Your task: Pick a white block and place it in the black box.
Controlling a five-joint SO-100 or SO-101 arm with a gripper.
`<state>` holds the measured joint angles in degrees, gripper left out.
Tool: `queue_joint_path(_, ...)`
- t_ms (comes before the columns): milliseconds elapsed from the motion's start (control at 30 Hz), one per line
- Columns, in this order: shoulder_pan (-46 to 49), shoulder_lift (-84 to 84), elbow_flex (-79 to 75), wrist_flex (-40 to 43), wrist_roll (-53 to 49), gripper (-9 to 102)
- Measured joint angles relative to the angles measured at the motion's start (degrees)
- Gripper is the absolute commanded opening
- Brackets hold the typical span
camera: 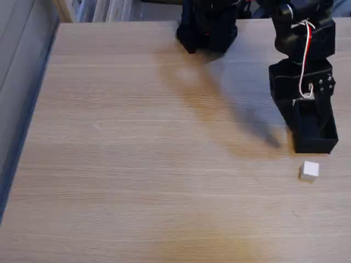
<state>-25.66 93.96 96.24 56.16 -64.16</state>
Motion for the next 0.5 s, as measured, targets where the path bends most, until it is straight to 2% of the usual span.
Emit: queue_joint_path(500, 0.26, -11.07, -10.99, -0.09, 2.55, 24)
